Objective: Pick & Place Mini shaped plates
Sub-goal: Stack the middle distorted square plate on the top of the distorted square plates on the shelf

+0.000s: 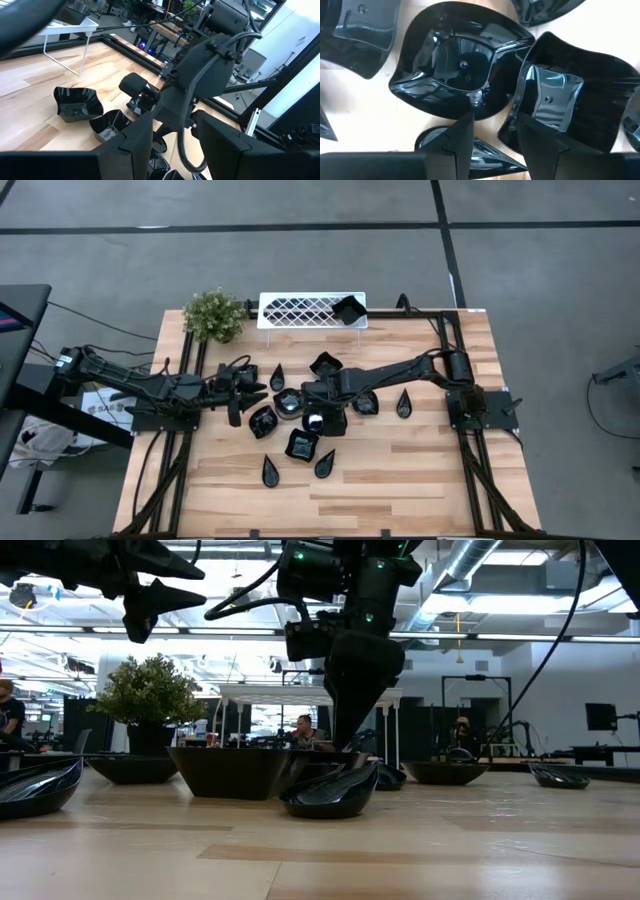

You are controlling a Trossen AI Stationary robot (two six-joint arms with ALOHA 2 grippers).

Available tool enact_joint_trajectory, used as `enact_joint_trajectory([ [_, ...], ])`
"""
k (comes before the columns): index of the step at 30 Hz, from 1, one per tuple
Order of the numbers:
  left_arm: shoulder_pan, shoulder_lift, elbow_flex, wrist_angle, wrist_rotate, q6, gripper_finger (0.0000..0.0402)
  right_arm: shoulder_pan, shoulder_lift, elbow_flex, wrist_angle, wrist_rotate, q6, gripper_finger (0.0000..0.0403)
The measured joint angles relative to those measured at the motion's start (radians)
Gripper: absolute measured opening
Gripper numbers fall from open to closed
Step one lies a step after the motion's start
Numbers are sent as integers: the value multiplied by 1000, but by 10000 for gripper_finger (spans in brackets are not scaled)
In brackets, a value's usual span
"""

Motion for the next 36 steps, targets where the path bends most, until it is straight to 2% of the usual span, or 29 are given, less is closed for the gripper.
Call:
enact_joint_trajectory([
  [13, 0, 0, 0, 0, 0, 0, 155, -46, 0, 0, -1, -6, -3, 141],
  [29, 0, 0, 0, 0, -4, 0, 155, -36, 41, -2, -19, -12, -17, 141],
  [36, -1, -1, 0, 0, -7, 0, 155, -36, 48, 0, -12, -12, -18, 123],
])
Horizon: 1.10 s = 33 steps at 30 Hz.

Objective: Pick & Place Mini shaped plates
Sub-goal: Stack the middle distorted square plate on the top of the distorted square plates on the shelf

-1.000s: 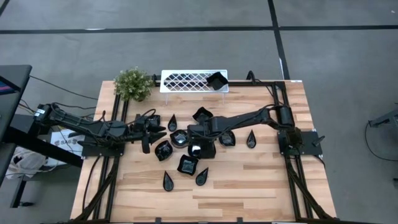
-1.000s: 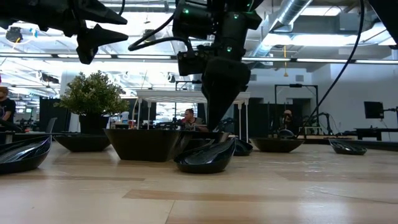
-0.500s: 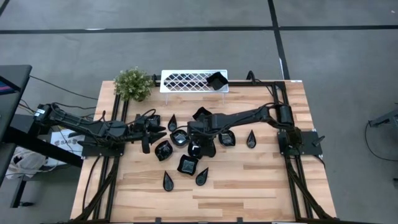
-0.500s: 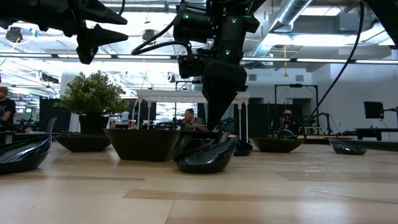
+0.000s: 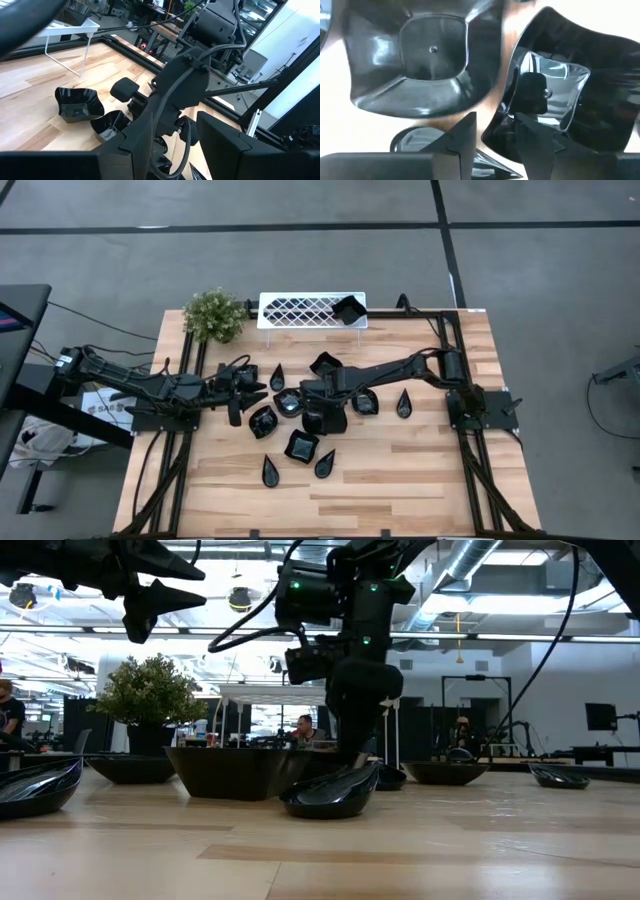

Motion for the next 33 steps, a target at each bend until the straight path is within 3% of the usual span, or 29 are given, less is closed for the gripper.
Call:
enact_joint_trajectory([
  [9, 0, 0, 0, 0, -3, 0, 155, 0, 0, 0, -15, 0, 0, 80],
  [18, 0, 0, 0, 0, -3, 0, 155, -1, -3, 6, -58, -5, 11, 6],
  [33, 0, 0, 0, 0, -3, 0, 155, 0, -5, 72, -126, -16, 26, 6],
])
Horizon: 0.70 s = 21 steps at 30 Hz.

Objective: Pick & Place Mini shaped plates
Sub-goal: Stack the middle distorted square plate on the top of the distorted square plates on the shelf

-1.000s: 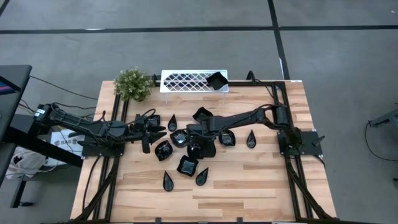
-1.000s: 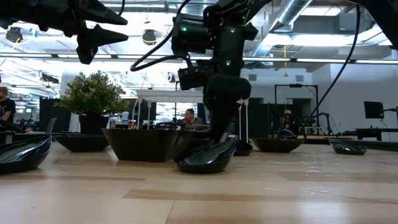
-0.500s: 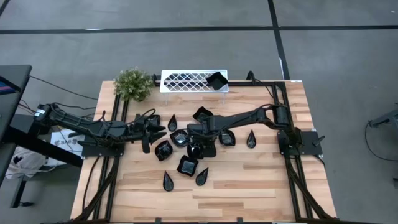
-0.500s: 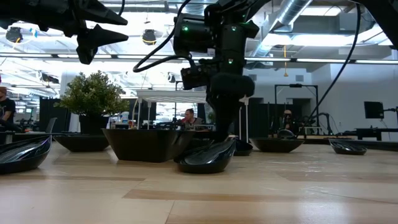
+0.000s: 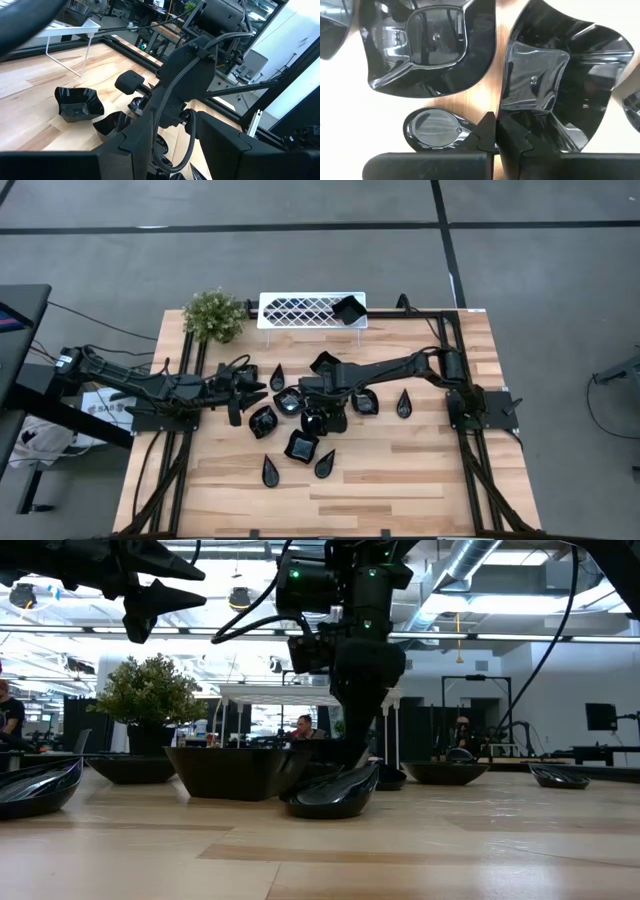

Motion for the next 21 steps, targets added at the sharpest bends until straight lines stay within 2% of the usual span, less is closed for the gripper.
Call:
enact_joint_trajectory([
  [12, 0, 0, 0, 0, 0, 3, 155, 1, 0, 140, -146, -2, -14, 2],
  [21, 0, 0, 0, 0, 0, 2, 155, 22, 0, 317, -278, 32, -60, 3],
])
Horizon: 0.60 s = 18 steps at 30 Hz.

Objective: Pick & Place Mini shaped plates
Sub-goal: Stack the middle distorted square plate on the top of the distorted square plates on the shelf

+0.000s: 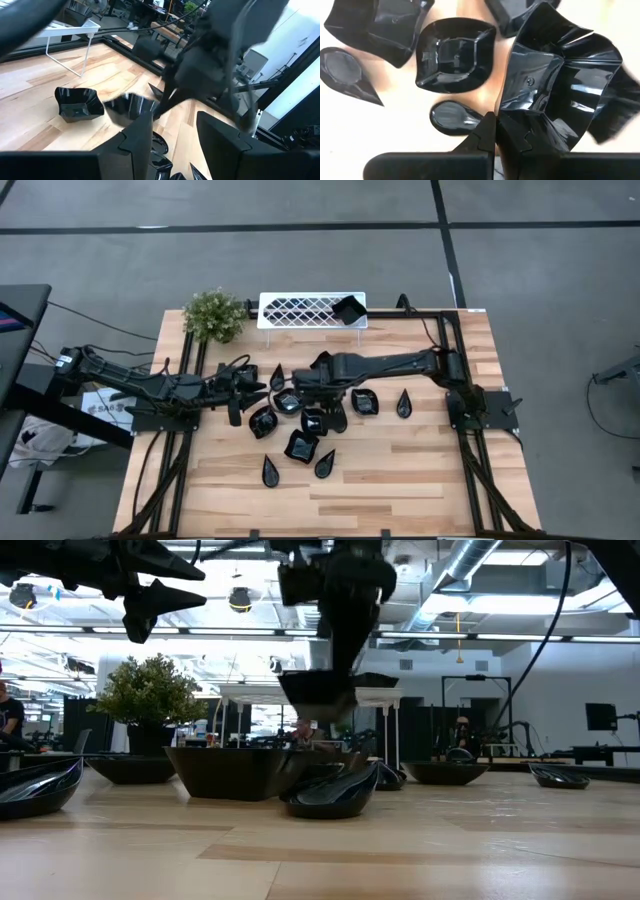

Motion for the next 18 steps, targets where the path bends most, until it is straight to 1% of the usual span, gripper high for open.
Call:
enact_joint_trajectory([
  [7, 1, 0, 0, 1, 0, -2, 155, -6, 0, 189, -147, 183, -67, 2],
  [11, 0, 0, 0, 8, -12, -2, 155, -41, -1, 296, -212, 305, -134, 2],
  [14, 0, 0, 0, 9, -30, -12, 155, -85, -1, 368, -241, 369, -195, 2],
  [16, 0, 0, 0, 11, -45, -25, 155, -120, -7, 389, -240, 395, -242, 2],
  [18, 0, 0, 0, 12, -59, -29, 155, -164, -34, 370, -231, 413, -305, 2],
])
